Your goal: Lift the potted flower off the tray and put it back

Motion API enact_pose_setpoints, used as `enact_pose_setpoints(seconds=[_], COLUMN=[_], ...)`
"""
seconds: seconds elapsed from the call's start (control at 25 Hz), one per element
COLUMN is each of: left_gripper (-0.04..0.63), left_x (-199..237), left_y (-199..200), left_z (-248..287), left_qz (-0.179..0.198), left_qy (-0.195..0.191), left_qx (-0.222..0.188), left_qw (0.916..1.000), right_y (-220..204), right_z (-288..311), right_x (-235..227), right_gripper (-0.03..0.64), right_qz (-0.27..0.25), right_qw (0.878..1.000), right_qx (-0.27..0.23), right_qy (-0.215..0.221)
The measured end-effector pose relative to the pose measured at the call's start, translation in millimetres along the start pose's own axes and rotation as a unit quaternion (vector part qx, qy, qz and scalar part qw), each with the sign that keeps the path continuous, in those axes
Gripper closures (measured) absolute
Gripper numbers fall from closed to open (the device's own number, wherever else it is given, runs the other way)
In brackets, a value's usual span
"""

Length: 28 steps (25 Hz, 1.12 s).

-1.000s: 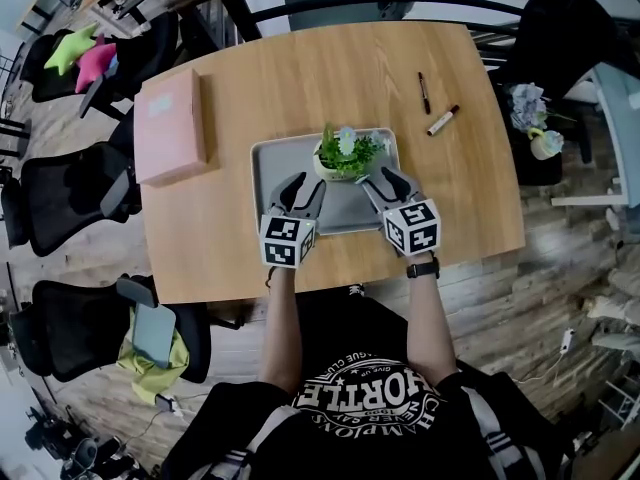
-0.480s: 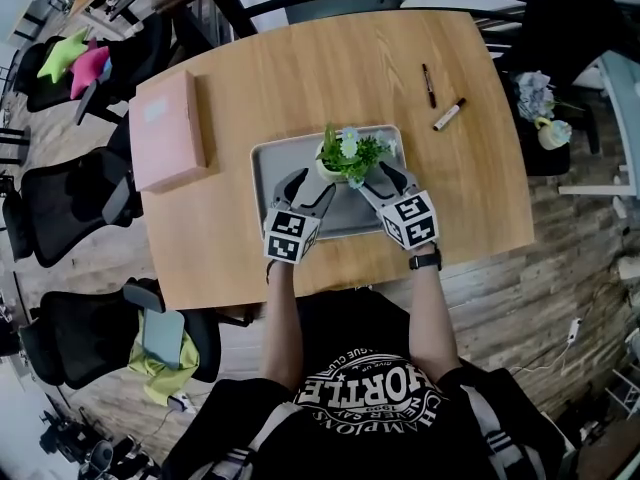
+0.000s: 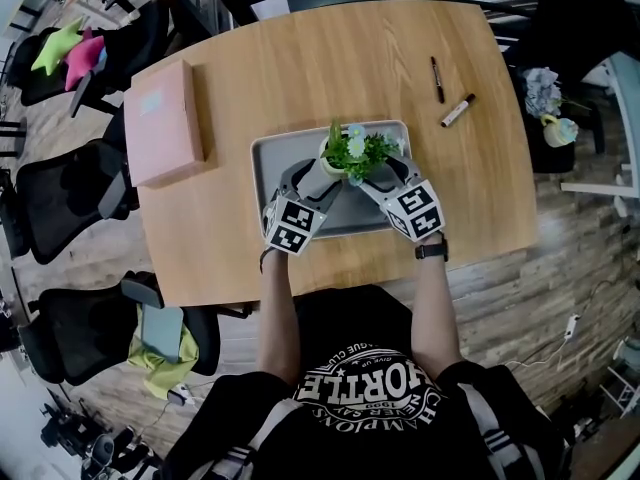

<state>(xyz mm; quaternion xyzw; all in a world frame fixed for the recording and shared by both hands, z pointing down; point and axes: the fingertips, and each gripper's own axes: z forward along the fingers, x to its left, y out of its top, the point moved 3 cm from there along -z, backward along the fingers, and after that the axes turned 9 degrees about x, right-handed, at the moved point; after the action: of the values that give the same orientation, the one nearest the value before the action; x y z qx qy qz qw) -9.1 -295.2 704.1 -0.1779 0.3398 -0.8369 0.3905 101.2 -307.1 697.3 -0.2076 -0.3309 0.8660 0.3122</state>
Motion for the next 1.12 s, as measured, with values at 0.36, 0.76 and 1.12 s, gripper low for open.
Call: enact_pose_setpoints(seconds=[0.36, 0.76, 1.12], left_gripper=[0.286, 0.293, 0.298], left_x=[6.7, 6.8, 5.5], left_y=[-0.9, 3.9, 3.8], left_z=[14.5, 19.5, 18.4], left_qz=[0.024, 0.049, 0.031], left_qy=[-0.006, -0.006, -0.002], left_qx=[0.003, 0.000, 0.005], left_qw=[0.9997, 0.9988, 0.9995], right_y=[-1.2, -0.7, 1.2], right_z=[13.0, 18.0, 15.3], right_x=[-1.9, -2.4, -0.8], right_gripper=[0.255, 0.317, 0.328], right_qz=[-0.034, -0.039, -0.042], right_qw=[0.999, 0.999, 0.999], right_qx=[0.017, 0.015, 0.022], right_qy=[-0.005, 0.008, 0.002])
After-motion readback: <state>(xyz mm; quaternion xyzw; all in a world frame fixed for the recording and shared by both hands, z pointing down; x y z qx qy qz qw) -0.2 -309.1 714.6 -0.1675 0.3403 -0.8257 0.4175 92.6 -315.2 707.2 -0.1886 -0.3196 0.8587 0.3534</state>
